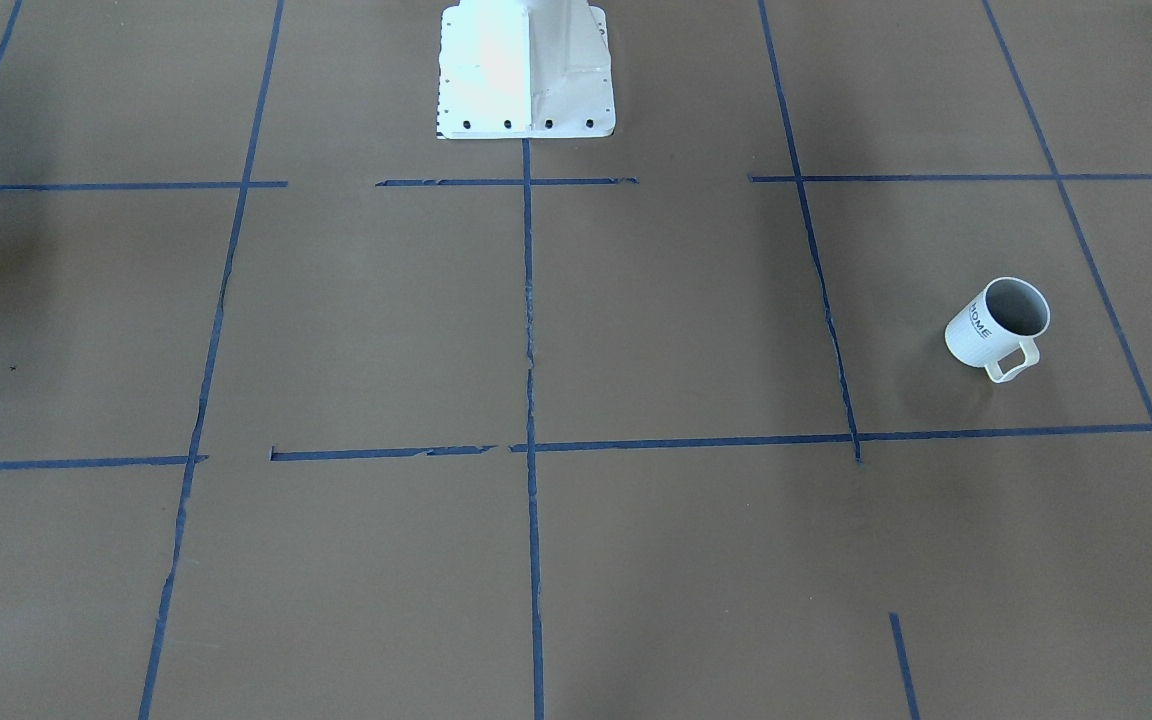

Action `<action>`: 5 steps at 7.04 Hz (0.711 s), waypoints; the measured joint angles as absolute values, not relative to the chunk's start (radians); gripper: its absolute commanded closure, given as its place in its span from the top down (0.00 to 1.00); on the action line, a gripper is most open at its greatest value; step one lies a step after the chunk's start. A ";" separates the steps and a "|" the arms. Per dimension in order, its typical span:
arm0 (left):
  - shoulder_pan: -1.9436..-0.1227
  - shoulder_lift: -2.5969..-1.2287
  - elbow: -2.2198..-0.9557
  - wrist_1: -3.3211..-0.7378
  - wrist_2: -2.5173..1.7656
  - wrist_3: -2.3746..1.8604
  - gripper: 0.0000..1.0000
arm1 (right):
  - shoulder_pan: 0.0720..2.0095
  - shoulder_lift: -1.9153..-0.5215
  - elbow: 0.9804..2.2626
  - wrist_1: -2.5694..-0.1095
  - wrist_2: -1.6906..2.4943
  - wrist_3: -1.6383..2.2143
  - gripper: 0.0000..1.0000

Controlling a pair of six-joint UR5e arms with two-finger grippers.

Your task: Left arm hands cup to right arm to dump lemon

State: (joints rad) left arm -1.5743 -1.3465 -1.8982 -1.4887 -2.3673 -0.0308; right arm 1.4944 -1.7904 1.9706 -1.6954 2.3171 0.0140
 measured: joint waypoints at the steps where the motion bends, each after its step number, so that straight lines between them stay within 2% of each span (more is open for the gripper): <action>1: -1.571 -1.346 -1.905 -1.489 -2.367 -0.029 1.00 | 1.494 -1.791 1.977 -1.726 2.318 0.001 1.00; 5: -1.562 -1.342 -1.899 -1.501 -2.368 -0.020 1.00 | 1.494 -1.801 1.990 -1.765 2.325 -0.031 1.00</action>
